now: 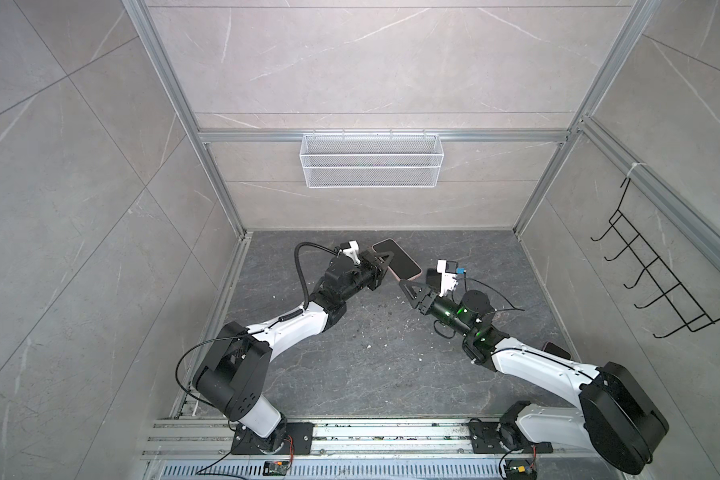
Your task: Take the phone out of the phone case
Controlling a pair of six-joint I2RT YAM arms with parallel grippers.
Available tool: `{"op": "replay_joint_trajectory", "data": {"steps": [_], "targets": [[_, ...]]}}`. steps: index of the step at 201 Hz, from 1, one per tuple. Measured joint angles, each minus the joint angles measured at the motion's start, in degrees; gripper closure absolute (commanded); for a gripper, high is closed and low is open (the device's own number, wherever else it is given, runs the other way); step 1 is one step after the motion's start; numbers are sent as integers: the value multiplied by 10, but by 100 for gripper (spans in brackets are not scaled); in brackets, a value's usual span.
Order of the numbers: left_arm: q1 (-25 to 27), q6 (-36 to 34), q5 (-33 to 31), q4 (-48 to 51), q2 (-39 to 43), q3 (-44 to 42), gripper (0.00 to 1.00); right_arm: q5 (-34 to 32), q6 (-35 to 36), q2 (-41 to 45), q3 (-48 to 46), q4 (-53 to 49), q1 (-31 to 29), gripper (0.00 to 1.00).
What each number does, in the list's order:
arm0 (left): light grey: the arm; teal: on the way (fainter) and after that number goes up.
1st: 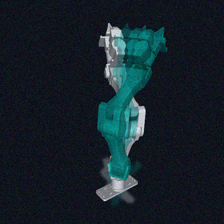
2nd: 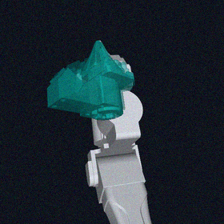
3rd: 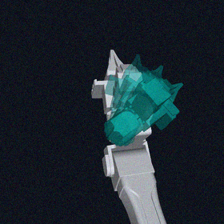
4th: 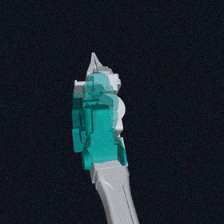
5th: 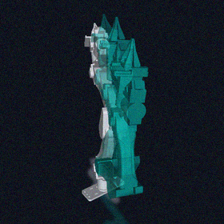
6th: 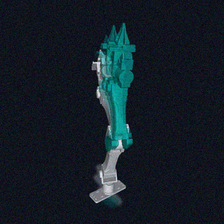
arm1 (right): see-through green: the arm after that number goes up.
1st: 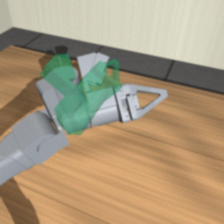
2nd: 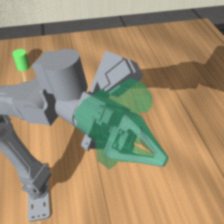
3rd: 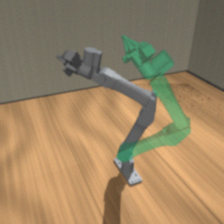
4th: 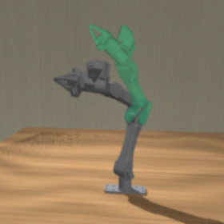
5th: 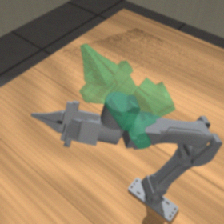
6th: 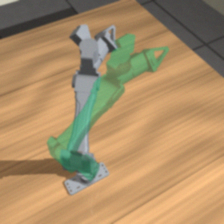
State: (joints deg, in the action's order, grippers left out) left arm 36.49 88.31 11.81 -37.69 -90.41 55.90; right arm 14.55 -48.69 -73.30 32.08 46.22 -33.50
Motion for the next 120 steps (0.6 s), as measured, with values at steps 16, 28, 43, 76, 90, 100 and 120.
{"op": "replay_joint_trajectory", "data": {"steps": [16,28,43,76,90,100,120], "targets": [[3,0,-6,0,0,0,100,0,0,-3,-1,5,0,42],[5,0,-10,0,0,0,100,0,0,-5,-1,7,0,42],[8,2,-14,0,0,0,100,0,0,-5,-2,9,0,43],[12,4,-26,10,0,0,100,-3,12,-5,-5,8,0,45],[15,6,-31,21,0,0,100,-7,22,-5,-7,4,0,46],[17,8,-37,30,0,0,100,-10,34,-5,-7,-3,0,47],[21,13,-50,48,0,1,100,-23,60,-1,-7,-22,-3,47]]}}
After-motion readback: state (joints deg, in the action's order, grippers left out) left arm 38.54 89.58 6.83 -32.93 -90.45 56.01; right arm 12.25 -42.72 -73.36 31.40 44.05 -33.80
